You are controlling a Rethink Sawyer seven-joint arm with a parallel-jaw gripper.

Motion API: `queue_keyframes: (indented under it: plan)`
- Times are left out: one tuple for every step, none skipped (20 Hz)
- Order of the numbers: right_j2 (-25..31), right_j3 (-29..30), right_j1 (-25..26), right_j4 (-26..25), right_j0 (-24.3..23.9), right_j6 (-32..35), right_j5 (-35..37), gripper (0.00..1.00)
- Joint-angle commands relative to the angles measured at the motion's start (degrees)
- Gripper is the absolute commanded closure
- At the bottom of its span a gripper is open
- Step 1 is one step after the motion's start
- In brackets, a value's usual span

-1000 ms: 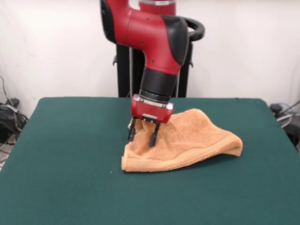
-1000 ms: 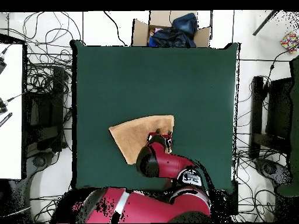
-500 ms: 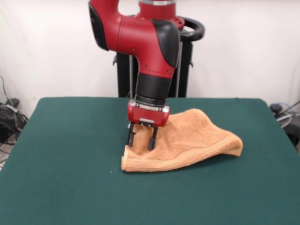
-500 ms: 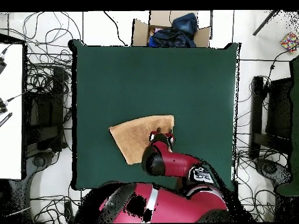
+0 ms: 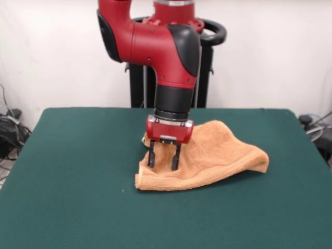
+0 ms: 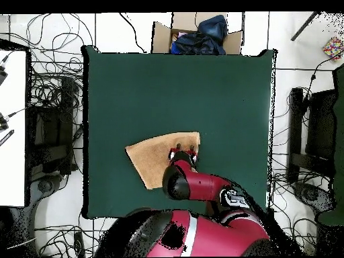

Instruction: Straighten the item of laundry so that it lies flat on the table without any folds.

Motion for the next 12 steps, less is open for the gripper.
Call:
queue_keyframes:
  plan:
    - [5.24, -3.37, -1.87, 0.0, 1.31, 8.51, 1.16, 0.0]
    - [5.08, -3.28, -2.02, 0.15, 1.42, 8.54, 1.22, 0.0]
    - [4.92, -3.15, -2.35, 0.09, 1.44, 8.46, 1.31, 0.0]
    - [4.91, -3.11, -2.69, 0.04, 1.41, 8.38, 1.51, 0.0]
    - [5.01, -3.11, -2.92, -0.06, 1.31, 8.29, 1.74, 0.0]
    - [5.07, -3.09, -3.4, -0.11, 1.23, 8.09, 2.38, 0.0]
    - [5.21, -3.22, -3.89, -0.23, 1.1, 7.76, 3.15, 0.0]
    - [5.43, -3.12, -4.61, -0.37, 0.91, 7.37, 4.42, 0.0]
    - [5.35, -2.85, -5.72, -0.35, 1.11, 6.84, 5.96, 0.0]
    - [5.24, -2.88, -6.92, -0.28, 1.44, 6.09, 7.82, 0.0]
    - [5.16, -2.89, -8.35, -0.05, 1.88, 5.45, 9.65, 0.0]
    - [5.16, -2.97, -9.75, 0.37, 2.31, 5.17, 11.0, 0.0]
